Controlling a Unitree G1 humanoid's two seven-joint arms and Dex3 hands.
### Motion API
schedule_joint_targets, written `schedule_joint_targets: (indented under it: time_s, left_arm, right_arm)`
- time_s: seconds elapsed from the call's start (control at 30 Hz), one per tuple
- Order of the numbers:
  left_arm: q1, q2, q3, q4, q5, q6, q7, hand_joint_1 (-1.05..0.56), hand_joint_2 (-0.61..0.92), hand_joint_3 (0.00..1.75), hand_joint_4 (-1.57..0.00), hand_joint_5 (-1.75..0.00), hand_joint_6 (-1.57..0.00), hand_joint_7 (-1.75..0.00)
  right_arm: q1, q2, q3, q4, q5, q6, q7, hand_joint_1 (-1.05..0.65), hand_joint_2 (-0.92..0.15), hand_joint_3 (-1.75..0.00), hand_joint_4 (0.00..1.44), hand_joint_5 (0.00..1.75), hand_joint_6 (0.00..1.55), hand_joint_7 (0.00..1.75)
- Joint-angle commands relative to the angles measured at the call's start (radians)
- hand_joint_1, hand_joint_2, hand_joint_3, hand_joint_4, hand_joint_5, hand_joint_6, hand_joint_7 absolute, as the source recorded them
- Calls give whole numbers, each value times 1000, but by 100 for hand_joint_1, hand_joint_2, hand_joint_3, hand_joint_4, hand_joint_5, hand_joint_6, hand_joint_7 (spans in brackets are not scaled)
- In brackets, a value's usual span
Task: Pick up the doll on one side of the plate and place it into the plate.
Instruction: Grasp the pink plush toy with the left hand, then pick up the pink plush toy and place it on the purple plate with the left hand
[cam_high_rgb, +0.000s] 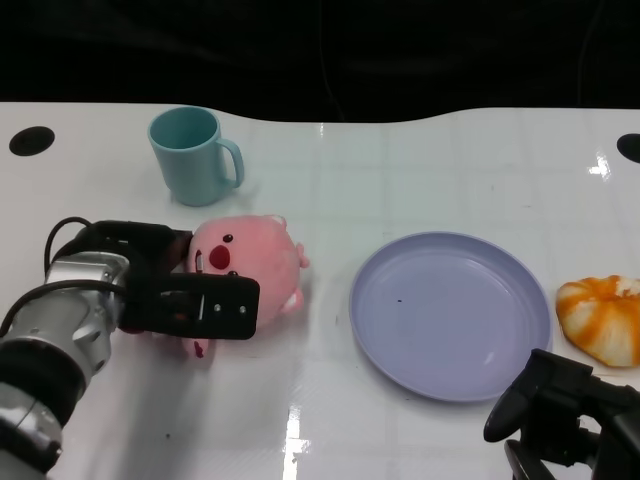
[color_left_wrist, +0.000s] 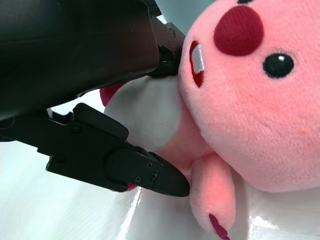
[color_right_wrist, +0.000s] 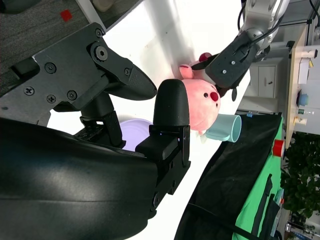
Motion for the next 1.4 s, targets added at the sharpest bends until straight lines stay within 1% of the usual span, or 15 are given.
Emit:
schedule_joint_targets:
  time_s: [0.03,0.17,0.37,0.4,0.43,0.47,0.53,0.57,0.63,0.7,0.77,0.83,0.93,1.07,1.4]
  left_arm:
    - [8,-33,-27,90,-5,-21,13,-62,92,3,-21,-9,-31,-2]
    - [5,-68,-35,165,-11,-19,61,-58,92,6,-31,-10,-42,-5]
    - [30,-81,-23,230,-43,-67,172,-32,92,3,-81,-15,-97,-11]
    - [37,-78,-27,236,-42,-83,201,-32,92,3,-90,-38,-102,-10]
    - [42,-75,-29,241,-42,-98,224,-31,92,2,-79,-105,-113,-12]
    - [49,-71,-29,243,-43,-114,252,-30,92,2,-74,-135,-117,-15]
    - [58,-65,-26,244,-47,-138,295,-27,92,10,-70,-160,-118,-19]
    - [63,-61,-26,242,-47,-148,315,-26,92,19,-69,-167,-111,-34]
    - [68,-53,-25,237,-48,-166,345,-26,92,31,-69,-173,-89,-76]
    - [77,-43,-21,227,-49,-187,397,-26,92,35,-69,-174,-86,-73]
    - [86,-36,-13,220,-55,-208,449,-26,92,37,-73,-175,-76,-112]
    - [94,-30,2,212,-73,-229,481,-26,92,37,-72,-175,-72,-122]
    - [118,-16,43,181,-117,-286,546,-20,82,46,-82,-175,-64,-166]
    - [159,8,104,104,-181,-356,561,-15,52,110,-90,-175,-72,-174]
    - [313,28,285,-294,-366,-252,366,-12,48,123,-95,-175,-75,-175]
  right_arm:
    - [5,-11,-5,-20,5,1,-2,-21,-57,-111,64,175,51,149]
    - [9,-10,-3,-19,4,-6,-1,-21,-57,-111,64,175,51,149]
    - [11,-8,-3,-20,7,-6,-1,-21,-57,-111,64,175,51,149]
    - [12,-6,-3,-21,9,-4,-1,-20,-57,-111,64,175,51,149]
    - [13,-5,-3,-21,11,-2,-2,-20,-56,-111,64,175,51,149]
    - [12,-6,-3,-19,11,-4,-2,-21,-56,-111,64,175,51,149]
    - [11,-8,-4,-16,10,-10,1,-21,-56,-111,64,175,51,148]
    - [10,-10,-5,-14,10,-12,2,-21,-56,-111,64,175,51,148]
    - [9,-10,-6,-13,9,-13,3,-21,-56,-111,64,175,51,149]
    - [7,-11,-8,-13,8,-10,2,-21,-56,-111,64,175,51,149]
    - [6,-11,-9,-13,11,-4,2,-21,-56,-111,64,175,51,148]
    - [6,-12,-9,-12,10,-5,3,-21,-56,-110,64,175,51,148]
    - [4,-12,-10,-8,12,-7,5,-20,-57,-110,64,175,51,148]
    - [-1,-12,-9,-3,9,-6,4,-20,-57,-110,64,175,51,148]
    - [-12,-9,-7,22,-1,-23,1,-19,-55,-114,65,175,52,146]
